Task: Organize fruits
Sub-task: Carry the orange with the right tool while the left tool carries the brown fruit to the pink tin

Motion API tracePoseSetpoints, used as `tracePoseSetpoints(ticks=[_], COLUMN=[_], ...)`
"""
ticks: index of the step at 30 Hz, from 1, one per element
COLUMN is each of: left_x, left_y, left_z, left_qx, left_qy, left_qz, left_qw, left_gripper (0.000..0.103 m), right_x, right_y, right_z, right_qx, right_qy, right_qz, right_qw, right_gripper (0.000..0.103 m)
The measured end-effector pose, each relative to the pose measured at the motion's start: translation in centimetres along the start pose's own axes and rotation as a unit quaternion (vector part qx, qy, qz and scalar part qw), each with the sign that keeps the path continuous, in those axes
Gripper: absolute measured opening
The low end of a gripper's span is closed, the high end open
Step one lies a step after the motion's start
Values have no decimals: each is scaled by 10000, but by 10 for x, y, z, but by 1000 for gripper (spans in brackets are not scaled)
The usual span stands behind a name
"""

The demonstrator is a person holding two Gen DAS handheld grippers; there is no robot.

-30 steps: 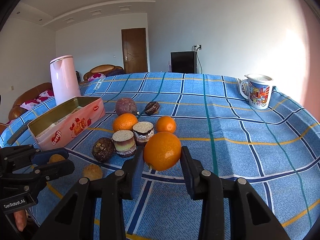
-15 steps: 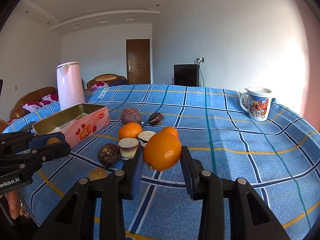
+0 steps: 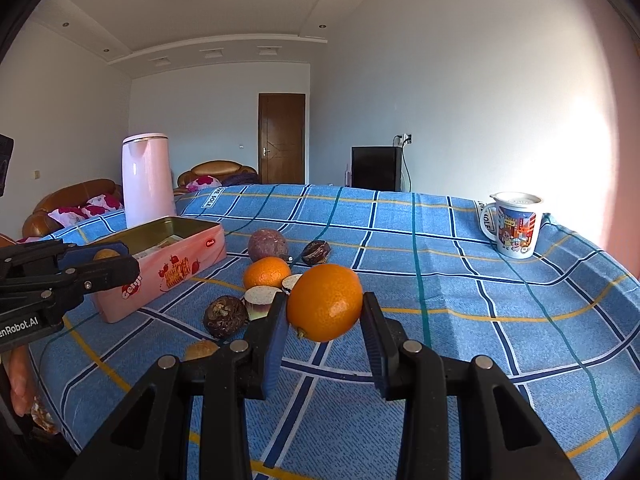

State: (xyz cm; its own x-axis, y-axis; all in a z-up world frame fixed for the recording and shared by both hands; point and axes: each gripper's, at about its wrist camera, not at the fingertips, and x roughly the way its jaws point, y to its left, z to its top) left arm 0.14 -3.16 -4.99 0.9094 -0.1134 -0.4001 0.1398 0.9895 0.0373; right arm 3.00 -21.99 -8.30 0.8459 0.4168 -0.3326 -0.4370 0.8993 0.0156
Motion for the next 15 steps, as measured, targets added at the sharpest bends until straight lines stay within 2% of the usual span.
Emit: tracePoseSetpoints(ticks=[15], left_x=[-4], left_y=[27], left_z=[8], left_qx=[-145], left_qy=[-131], left_qz=[258], left_qw=[9995], left_gripper=[28], right_x=[-2], right_y=[17], right_z=[17], right_qx=[-303], right_qy=[34], right_qz=[-50], right_qw=[9995], right_gripper=[38])
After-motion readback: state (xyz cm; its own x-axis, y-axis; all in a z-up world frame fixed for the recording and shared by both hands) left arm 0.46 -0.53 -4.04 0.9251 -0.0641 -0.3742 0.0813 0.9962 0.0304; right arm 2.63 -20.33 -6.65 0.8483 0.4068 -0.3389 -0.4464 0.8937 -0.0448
